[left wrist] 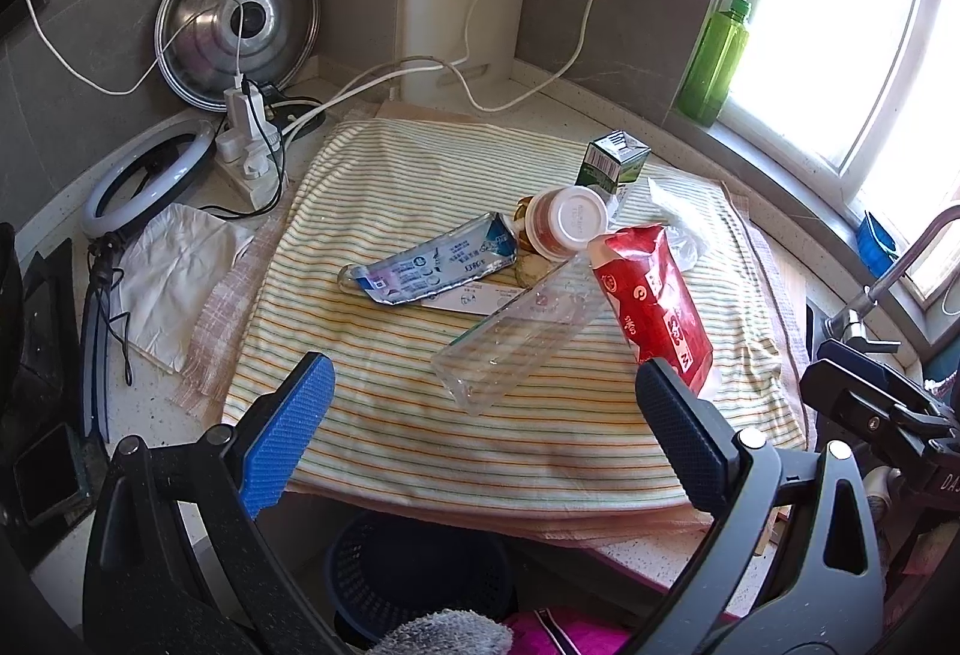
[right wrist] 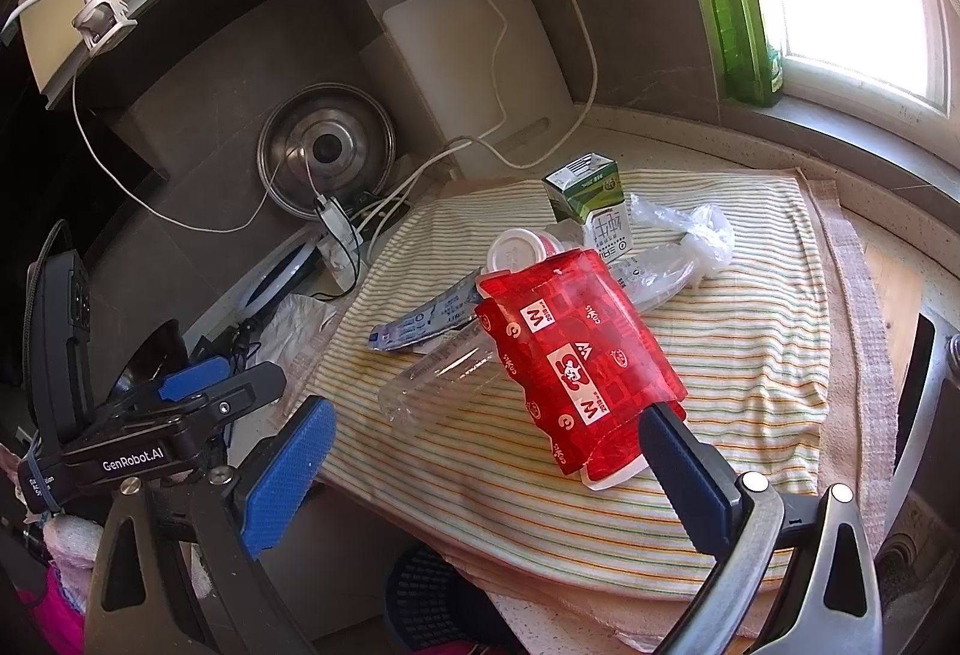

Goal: Collect trash
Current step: 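Grasp the red snack bag with the right gripper and lift it, then grasp the clear plastic bottle with the left gripper while the right gripper holds the red bag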

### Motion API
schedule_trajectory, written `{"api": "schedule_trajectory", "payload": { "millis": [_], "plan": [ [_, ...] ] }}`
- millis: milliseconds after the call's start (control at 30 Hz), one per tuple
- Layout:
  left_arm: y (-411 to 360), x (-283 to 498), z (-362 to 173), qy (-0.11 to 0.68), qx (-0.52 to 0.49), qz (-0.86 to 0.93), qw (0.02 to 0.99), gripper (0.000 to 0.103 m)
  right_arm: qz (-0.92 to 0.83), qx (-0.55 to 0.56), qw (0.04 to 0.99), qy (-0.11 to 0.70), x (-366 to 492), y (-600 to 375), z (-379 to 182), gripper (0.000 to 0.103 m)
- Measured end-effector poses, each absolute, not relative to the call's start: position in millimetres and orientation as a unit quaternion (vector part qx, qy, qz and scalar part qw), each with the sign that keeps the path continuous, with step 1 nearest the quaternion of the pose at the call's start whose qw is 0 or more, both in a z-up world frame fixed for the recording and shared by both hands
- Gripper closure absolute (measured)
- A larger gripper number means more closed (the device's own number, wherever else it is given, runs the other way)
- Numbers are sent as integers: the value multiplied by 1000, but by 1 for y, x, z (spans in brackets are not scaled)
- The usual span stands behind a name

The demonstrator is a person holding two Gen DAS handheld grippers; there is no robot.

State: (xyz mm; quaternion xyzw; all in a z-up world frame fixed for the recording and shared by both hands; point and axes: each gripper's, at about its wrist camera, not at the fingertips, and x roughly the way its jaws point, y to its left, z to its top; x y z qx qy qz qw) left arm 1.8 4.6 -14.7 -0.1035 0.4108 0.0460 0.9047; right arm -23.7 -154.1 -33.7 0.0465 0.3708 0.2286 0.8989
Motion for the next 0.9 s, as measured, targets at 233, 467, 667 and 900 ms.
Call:
{"api": "schedule_trajectory", "payload": {
  "millis": [233, 467, 667, 900],
  "plan": [
    [13, 10, -31, 433, -102, 39, 895, 1, 221, 18, 898, 379, -6, -159, -42, 0],
    [18, 19, -47, 451, -104, 39, 885, 1, 233, -30, 884, 404, 28, -158, -60, 0],
    [17, 33, -54, 466, -89, 24, 880, 1, 242, -86, 868, 425, 57, -152, -79, 0],
    [13, 51, -59, 482, -80, 7, 873, 5, 282, -82, 844, 448, 87, -156, -90, 0]
  ]
}}
